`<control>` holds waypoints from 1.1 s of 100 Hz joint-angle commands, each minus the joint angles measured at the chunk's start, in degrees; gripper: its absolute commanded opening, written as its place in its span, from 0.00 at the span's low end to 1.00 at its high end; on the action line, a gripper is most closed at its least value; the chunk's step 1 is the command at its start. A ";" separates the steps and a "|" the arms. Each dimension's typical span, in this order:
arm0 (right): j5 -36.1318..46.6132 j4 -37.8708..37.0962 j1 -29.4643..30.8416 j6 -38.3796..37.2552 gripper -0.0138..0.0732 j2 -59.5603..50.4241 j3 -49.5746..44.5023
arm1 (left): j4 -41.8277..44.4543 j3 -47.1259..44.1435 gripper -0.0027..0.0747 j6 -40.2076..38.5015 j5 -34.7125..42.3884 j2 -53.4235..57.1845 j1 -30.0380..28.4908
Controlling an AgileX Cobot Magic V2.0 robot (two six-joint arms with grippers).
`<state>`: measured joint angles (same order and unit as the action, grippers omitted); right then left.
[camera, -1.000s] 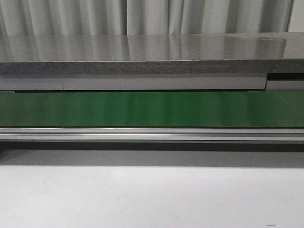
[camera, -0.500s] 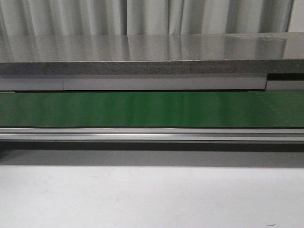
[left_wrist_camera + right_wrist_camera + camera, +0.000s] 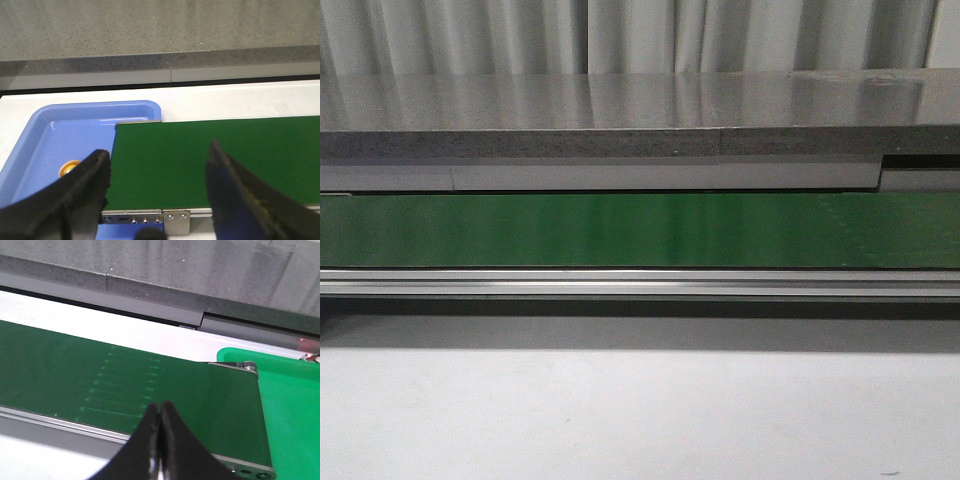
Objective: Move button from right to left
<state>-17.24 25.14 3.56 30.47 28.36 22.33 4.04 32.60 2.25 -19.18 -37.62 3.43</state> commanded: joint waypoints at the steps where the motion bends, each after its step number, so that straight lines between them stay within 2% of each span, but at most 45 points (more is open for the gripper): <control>1: 3.73 0.93 -0.06 0.44 0.08 0.07 1.53 | -0.79 -0.99 0.47 -0.24 3.74 3.93 0.53; 17: 3.73 0.93 -0.06 0.44 0.08 0.07 1.53 | -0.79 -4.11 0.35 -0.24 3.21 10.00 0.53; 38: 3.73 0.93 -0.06 0.44 0.08 0.07 1.53 | -0.79 -4.84 0.04 -0.24 3.16 11.77 0.53; 110: 3.73 0.93 -0.06 0.44 0.08 0.07 1.53 | -0.79 -4.84 0.04 -0.24 3.42 11.77 0.53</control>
<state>-17.34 25.23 3.56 30.47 28.36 22.33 3.70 26.22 2.25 -20.11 -25.62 3.66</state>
